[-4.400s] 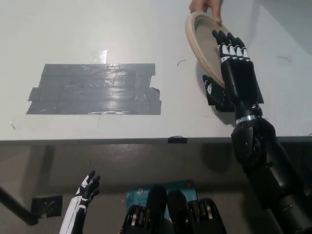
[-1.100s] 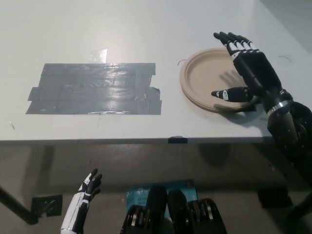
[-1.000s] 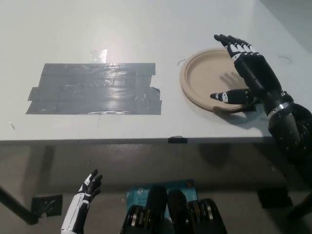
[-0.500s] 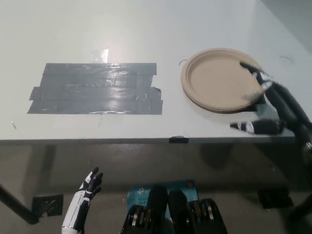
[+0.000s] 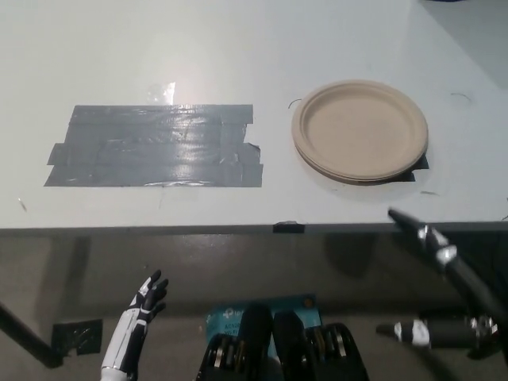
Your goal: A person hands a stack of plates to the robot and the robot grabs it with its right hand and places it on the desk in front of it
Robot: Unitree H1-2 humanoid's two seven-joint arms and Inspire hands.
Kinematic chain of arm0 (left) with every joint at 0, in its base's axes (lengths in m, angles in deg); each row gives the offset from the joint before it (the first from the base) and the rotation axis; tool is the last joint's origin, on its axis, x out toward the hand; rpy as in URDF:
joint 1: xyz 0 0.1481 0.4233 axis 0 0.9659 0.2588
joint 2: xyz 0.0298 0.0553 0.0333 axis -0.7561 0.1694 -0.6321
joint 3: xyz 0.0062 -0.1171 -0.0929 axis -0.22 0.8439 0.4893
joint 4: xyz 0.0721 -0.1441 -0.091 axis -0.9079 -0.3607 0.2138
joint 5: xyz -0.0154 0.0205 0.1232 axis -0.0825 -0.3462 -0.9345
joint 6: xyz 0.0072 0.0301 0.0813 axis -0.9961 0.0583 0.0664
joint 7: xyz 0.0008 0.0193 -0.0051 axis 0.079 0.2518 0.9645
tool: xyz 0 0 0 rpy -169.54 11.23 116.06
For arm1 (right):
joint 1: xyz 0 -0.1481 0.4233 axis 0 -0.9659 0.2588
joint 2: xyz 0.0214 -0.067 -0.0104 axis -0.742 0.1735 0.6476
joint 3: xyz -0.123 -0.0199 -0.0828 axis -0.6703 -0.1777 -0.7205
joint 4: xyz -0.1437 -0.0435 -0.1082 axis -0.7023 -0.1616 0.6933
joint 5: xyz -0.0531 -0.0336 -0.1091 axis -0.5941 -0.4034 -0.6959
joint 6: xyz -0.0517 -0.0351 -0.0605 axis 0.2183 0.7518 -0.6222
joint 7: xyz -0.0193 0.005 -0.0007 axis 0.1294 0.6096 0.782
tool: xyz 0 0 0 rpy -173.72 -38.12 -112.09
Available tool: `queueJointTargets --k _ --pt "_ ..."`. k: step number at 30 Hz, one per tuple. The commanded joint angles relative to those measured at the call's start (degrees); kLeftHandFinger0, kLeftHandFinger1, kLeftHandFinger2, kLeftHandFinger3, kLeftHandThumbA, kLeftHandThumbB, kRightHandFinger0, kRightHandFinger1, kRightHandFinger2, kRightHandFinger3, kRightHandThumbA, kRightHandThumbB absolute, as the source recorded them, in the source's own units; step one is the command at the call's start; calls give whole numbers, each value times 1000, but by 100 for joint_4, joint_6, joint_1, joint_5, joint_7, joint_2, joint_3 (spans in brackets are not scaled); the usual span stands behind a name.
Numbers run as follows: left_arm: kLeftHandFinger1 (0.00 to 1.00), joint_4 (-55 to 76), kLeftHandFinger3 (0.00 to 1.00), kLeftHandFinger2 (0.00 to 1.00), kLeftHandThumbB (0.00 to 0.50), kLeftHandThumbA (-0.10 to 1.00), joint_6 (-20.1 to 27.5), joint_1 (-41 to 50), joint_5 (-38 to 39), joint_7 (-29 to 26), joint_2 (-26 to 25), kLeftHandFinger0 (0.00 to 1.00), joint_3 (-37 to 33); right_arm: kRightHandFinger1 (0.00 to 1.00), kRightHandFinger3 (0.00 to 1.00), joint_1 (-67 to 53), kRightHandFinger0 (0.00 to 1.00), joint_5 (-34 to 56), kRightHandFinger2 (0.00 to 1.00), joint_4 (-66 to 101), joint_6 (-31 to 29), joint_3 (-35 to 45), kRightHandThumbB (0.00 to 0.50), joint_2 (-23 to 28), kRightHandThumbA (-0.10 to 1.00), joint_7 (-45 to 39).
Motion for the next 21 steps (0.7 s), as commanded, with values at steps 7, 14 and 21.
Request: queueJointTargets --k 7,14,21 --pt "1000 374 1000 1000 229 1000 227 184 -2 109 -17 1000 -98 1000 1000 -702 1000 2908 1000 -1298 -659 1230 369 -1655 1000 -896" --pt "1000 328 1000 1000 232 1000 325 258 22 108 -12 1000 -97 1000 1000 -720 1000 2393 1000 -1714 -458 1547 295 -1935 1000 -1210" --pt "1000 410 1000 1000 227 1000 318 382 -25 93 -10 1000 -90 1000 1000 -795 1000 2285 1000 -1705 -302 1791 289 -2129 1000 -1559"
